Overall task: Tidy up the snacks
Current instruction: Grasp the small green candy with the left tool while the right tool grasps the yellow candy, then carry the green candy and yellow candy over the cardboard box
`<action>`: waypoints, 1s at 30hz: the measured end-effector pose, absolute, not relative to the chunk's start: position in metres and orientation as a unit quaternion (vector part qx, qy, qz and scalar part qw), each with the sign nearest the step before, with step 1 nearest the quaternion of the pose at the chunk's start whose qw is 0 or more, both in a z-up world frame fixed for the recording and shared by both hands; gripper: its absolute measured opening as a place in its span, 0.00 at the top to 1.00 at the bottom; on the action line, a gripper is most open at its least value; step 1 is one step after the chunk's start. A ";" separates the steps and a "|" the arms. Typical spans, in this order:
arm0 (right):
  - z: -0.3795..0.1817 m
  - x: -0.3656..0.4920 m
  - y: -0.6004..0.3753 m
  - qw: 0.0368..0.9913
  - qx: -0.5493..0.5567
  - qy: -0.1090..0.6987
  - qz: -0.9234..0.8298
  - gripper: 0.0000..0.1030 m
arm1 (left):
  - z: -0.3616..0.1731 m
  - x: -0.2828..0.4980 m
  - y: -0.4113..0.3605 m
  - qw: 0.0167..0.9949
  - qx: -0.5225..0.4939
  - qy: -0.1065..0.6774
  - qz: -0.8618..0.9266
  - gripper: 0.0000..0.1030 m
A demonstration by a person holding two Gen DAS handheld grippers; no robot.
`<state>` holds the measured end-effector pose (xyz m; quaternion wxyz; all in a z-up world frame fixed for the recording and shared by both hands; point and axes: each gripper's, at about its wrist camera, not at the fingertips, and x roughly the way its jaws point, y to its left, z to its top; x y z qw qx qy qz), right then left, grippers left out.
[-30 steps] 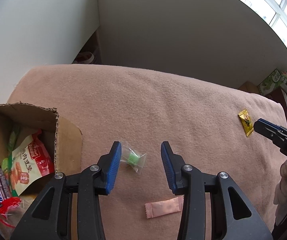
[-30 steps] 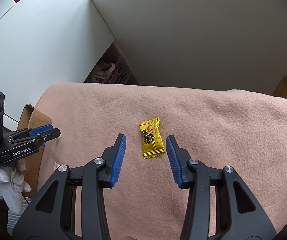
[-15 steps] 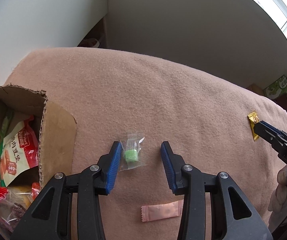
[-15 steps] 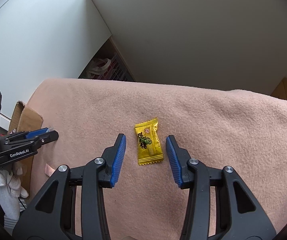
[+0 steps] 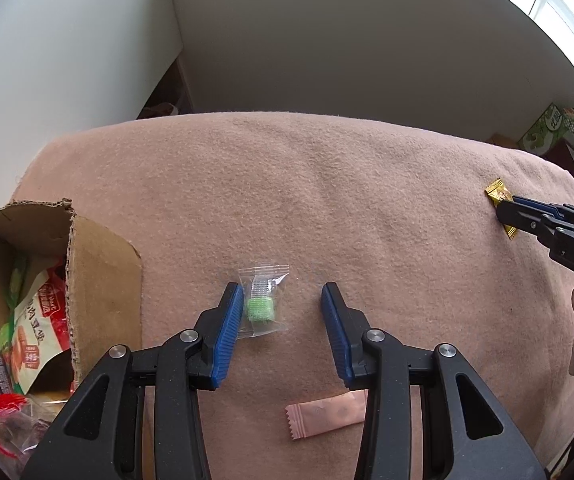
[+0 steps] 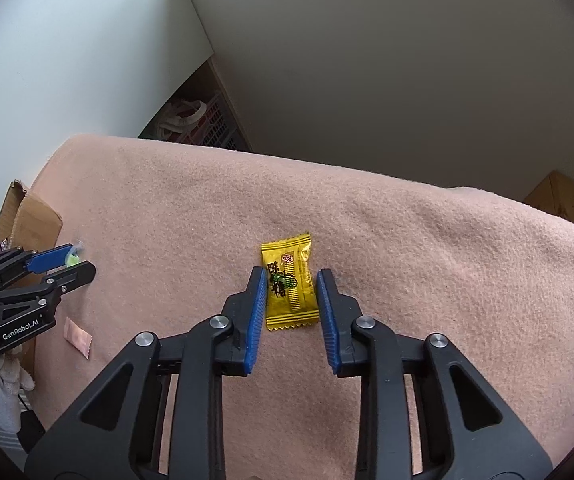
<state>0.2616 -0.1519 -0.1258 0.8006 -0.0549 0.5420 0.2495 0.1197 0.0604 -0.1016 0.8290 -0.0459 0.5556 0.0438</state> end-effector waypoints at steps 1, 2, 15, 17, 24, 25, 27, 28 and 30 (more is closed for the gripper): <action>-0.126 0.262 -0.151 0.801 -0.056 0.542 0.248 0.75 | -0.101 0.118 0.060 0.830 -0.047 0.555 0.041 0.66; -0.127 0.262 -0.149 0.801 -0.060 0.542 0.246 0.76 | -0.101 0.118 0.062 0.830 -0.046 0.554 0.039 0.69; -0.122 0.248 -0.157 0.800 -0.053 0.543 0.250 0.77 | -0.089 0.100 0.047 0.837 -0.026 0.546 0.008 0.80; -0.121 0.243 -0.162 0.801 -0.047 0.542 0.251 0.77 | -0.082 0.093 0.039 0.838 -0.030 0.545 0.000 0.80; -0.116 0.228 -0.168 0.803 -0.035 0.536 0.257 0.77 | -0.075 0.074 0.027 0.843 -0.030 0.537 -0.020 0.80; -0.113 0.225 -0.168 0.804 -0.034 0.535 0.259 0.77 | -0.073 0.070 0.024 0.844 -0.029 0.535 -0.021 0.81; -0.107 0.220 -0.167 0.805 -0.032 0.530 0.265 0.77 | -0.067 0.064 0.020 0.845 -0.027 0.533 -0.029 0.80; -0.103 0.217 -0.165 0.805 -0.032 0.528 0.268 0.77 | -0.067 0.064 0.021 0.846 -0.028 0.531 -0.030 0.81; -0.095 0.212 -0.163 0.807 -0.034 0.522 0.276 0.77 | -0.060 0.060 0.021 0.849 -0.031 0.526 -0.037 0.81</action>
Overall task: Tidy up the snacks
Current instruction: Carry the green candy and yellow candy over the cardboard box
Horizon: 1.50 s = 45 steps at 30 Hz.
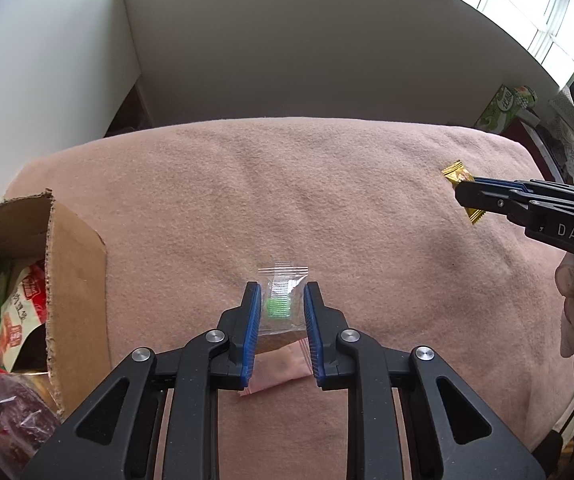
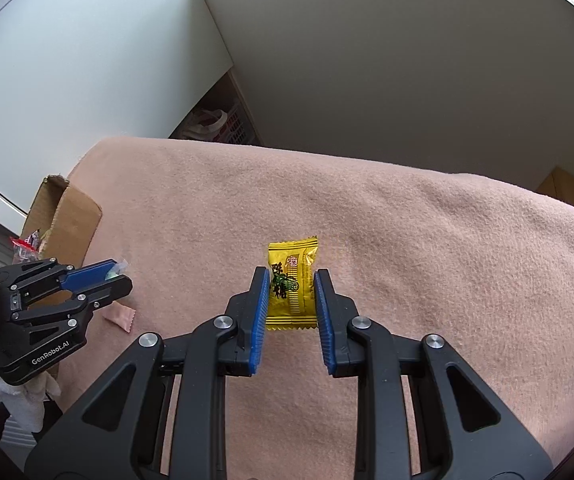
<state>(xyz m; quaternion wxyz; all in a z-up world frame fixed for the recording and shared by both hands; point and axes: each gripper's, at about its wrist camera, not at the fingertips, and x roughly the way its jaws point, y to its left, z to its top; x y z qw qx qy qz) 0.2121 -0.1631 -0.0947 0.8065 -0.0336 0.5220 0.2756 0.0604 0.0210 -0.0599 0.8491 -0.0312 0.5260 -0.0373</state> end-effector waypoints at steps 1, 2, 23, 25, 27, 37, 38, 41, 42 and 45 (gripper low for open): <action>-0.090 0.210 -0.162 0.807 -0.035 0.519 0.279 0.77 | -0.057 0.061 0.023 0.851 -0.032 0.523 -0.038 0.81; -0.086 0.208 -0.159 0.809 -0.038 0.516 0.281 0.77 | -0.055 0.060 0.024 0.853 -0.032 0.520 -0.039 0.81; -0.025 0.134 -0.061 0.790 -0.074 0.473 0.384 0.77 | -0.002 0.020 0.134 0.884 -0.083 0.460 -0.008 0.81; -0.023 0.127 -0.047 0.785 -0.079 0.471 0.395 0.77 | -0.001 0.014 0.146 0.885 -0.082 0.459 0.002 0.81; -0.021 0.119 -0.033 0.779 -0.082 0.471 0.405 0.77 | -0.003 0.010 0.158 0.885 -0.090 0.457 0.012 0.81; -0.023 0.074 0.025 0.741 -0.100 0.480 0.460 0.77 | -0.008 -0.021 0.204 0.879 -0.125 0.458 0.037 0.81; -0.023 0.070 0.031 0.738 -0.103 0.480 0.464 0.77 | -0.009 -0.023 0.207 0.879 -0.127 0.457 0.039 0.81; -0.023 0.058 0.045 0.728 -0.112 0.481 0.476 0.77 | -0.009 -0.030 0.216 0.878 -0.136 0.456 0.044 0.81; -0.024 0.054 0.051 0.724 -0.115 0.482 0.480 0.77 | -0.010 -0.031 0.219 0.878 -0.139 0.455 0.046 0.81; -0.025 0.043 0.064 0.718 -0.123 0.481 0.488 0.77 | -0.010 -0.036 0.229 0.877 -0.149 0.454 0.052 0.80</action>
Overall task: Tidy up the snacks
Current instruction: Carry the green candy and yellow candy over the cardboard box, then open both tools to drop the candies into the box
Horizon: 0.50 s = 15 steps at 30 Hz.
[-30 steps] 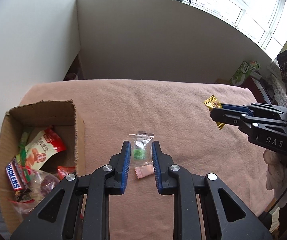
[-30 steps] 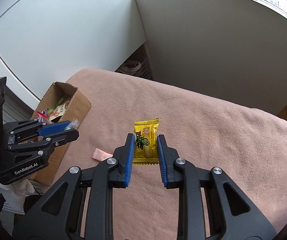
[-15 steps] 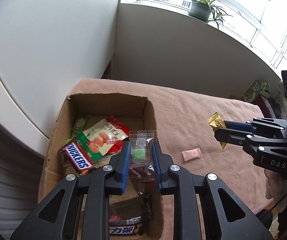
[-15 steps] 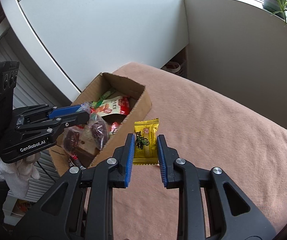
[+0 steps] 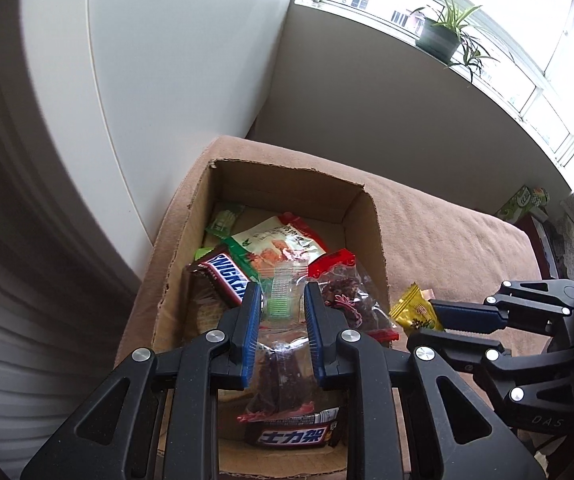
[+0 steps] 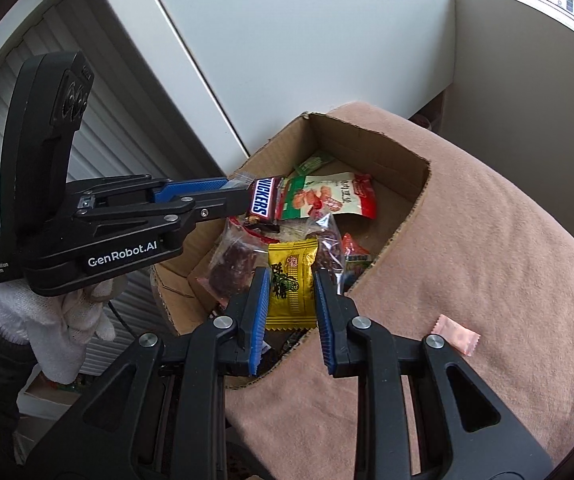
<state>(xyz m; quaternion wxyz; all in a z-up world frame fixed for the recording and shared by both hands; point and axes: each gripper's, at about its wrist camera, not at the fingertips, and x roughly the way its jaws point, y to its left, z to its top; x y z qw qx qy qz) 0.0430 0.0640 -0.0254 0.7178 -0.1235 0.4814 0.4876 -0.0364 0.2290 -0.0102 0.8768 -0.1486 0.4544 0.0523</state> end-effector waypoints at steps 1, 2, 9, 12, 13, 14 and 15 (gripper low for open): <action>-0.025 0.040 0.067 0.717 -0.125 0.480 0.490 0.77 | -0.010 -0.038 0.232 0.876 -0.151 0.454 0.055 0.80; -0.025 0.039 0.068 0.716 -0.127 0.480 0.492 0.77 | -0.010 -0.039 0.234 0.876 -0.154 0.453 0.055 0.80; -0.027 0.032 0.077 0.717 -0.126 0.474 0.495 0.48 | -0.010 -0.042 0.245 0.873 -0.169 0.454 0.059 0.70; -0.024 0.034 0.073 0.719 -0.120 0.472 0.495 0.48 | -0.010 -0.042 0.247 0.872 -0.176 0.453 0.059 0.69; -0.023 0.034 0.070 0.720 -0.119 0.472 0.495 0.48 | -0.010 -0.042 0.248 0.872 -0.176 0.452 0.058 0.68; -0.022 0.035 0.068 0.722 -0.119 0.471 0.493 0.48 | -0.010 -0.043 0.247 0.873 -0.175 0.452 0.058 0.67; -0.021 0.036 0.065 0.724 -0.118 0.470 0.491 0.48 | -0.009 -0.043 0.246 0.874 -0.172 0.451 0.058 0.67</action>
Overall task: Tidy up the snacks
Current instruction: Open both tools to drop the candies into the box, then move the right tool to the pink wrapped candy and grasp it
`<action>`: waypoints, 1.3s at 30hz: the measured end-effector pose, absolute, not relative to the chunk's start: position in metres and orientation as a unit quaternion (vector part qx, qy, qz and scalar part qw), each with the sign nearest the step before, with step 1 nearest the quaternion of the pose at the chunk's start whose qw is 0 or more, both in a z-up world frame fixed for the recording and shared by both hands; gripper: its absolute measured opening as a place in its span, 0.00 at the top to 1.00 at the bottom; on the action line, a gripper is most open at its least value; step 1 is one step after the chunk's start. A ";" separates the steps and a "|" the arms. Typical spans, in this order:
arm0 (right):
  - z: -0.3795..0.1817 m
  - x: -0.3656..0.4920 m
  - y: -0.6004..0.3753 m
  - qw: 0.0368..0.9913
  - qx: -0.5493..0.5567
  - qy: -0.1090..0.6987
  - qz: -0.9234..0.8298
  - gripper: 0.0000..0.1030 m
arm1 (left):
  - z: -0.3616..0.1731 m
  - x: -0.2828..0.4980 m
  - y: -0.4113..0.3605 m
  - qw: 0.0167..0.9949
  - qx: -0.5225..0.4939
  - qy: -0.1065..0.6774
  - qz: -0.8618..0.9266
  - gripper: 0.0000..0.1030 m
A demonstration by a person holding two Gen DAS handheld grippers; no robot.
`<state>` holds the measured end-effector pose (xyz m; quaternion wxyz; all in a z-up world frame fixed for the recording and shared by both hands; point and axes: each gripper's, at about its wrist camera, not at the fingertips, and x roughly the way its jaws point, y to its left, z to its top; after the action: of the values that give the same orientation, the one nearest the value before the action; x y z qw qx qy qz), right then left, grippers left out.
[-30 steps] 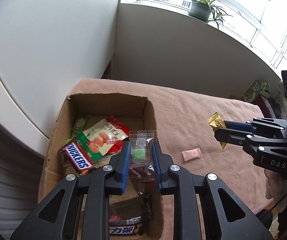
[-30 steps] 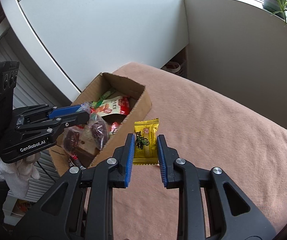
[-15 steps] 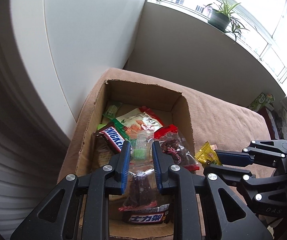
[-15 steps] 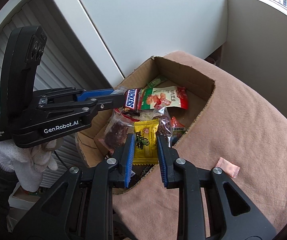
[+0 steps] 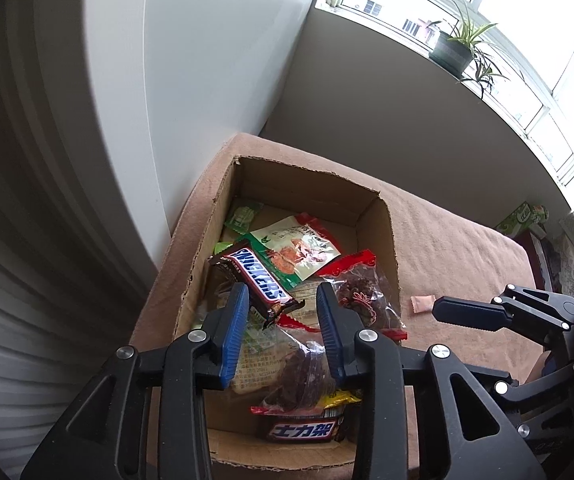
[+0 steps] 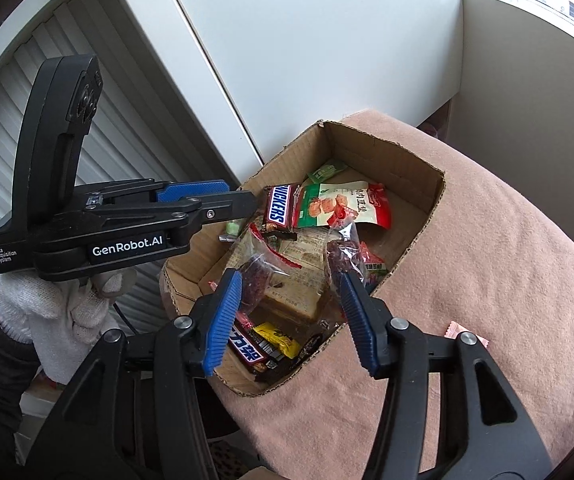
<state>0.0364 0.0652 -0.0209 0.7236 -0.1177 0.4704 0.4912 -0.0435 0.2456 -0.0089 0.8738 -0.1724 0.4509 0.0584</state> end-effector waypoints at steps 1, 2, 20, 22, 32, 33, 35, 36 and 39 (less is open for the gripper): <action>-0.020 0.038 0.062 0.725 -0.115 0.471 0.490 0.48 | -0.009 -0.044 0.245 0.874 -0.171 0.450 0.058 0.66; -0.020 0.040 0.059 0.726 -0.112 0.471 0.488 0.48 | -0.008 -0.045 0.243 0.875 -0.170 0.450 0.056 0.66; -0.043 0.092 -0.018 0.753 -0.091 0.491 0.428 0.48 | -0.004 -0.088 0.181 0.898 -0.120 0.424 0.007 0.65; -0.055 0.101 -0.022 0.747 -0.085 0.507 0.422 0.48 | -0.009 -0.097 0.175 0.897 -0.123 0.424 -0.002 0.65; -0.116 0.141 -0.010 0.721 -0.092 0.562 0.395 0.58 | -0.029 -0.145 0.140 0.902 -0.100 0.420 -0.008 0.65; -0.122 0.144 -0.007 0.718 -0.094 0.566 0.394 0.58 | -0.031 -0.148 0.139 0.901 -0.100 0.422 -0.010 0.65; -0.130 0.149 -0.003 0.717 -0.098 0.571 0.387 0.58 | -0.033 -0.153 0.136 0.900 -0.102 0.424 -0.009 0.65; -0.134 0.151 -0.001 0.717 -0.097 0.573 0.386 0.58 | -0.034 -0.154 0.135 0.898 -0.100 0.427 -0.008 0.65; -0.134 0.152 0.003 0.715 -0.099 0.573 0.389 0.58 | -0.036 -0.156 0.132 0.895 -0.093 0.435 -0.009 0.65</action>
<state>0.1519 0.0032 -0.1342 0.7147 -0.0988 0.5729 0.3888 -0.1561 0.1320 -0.0363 0.8955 -0.0925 0.4353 -0.0085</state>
